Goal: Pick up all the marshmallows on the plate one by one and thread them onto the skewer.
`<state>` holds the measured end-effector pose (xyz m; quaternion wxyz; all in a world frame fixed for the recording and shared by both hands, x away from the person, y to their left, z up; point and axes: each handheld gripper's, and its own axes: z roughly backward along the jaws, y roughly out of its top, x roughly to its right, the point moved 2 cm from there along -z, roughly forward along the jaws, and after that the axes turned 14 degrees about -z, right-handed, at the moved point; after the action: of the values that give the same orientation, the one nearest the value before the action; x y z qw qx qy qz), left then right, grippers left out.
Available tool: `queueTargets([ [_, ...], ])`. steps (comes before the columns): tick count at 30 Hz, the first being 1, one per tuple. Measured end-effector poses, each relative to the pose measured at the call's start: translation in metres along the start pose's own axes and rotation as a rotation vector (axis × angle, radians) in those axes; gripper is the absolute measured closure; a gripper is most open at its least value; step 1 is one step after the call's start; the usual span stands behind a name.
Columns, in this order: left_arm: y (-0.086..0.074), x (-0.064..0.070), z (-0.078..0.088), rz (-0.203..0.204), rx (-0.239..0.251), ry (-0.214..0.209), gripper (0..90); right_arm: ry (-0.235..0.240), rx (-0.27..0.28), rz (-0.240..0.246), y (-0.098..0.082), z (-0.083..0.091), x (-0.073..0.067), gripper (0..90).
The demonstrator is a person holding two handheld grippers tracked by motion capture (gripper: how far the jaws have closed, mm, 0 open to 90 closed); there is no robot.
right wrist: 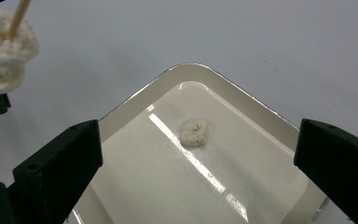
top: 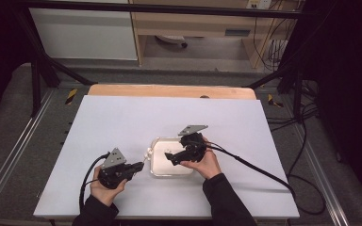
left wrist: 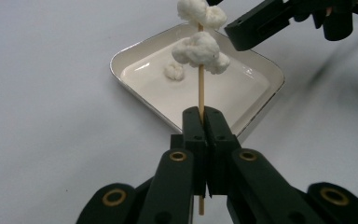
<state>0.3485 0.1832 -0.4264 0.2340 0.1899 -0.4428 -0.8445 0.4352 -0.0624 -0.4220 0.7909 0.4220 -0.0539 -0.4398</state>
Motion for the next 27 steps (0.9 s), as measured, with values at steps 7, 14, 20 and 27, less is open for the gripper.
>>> queueTargets([
  [7, 0.000, -0.001, 0.000, 0.001, -0.001, 0.003, 88.9, -0.023, -0.008, -0.007, 0.007, -0.017, 0.000, 3.1],
  [14, 0.000, -0.001, 0.000, 0.002, -0.003, 0.002, 88.9, -0.034, -0.023, 0.010, 0.009, -0.035, 0.001, 10.0],
  [20, 0.000, 0.000, -0.001, 0.003, -0.006, 0.001, 88.9, -0.046, -0.059, 0.041, 0.005, -0.043, 0.005, 20.2],
  [27, -0.001, 0.000, -0.002, 0.002, -0.011, 0.001, 88.9, -0.028, -0.093, 0.058, 0.002, -0.047, 0.006, 33.5],
])
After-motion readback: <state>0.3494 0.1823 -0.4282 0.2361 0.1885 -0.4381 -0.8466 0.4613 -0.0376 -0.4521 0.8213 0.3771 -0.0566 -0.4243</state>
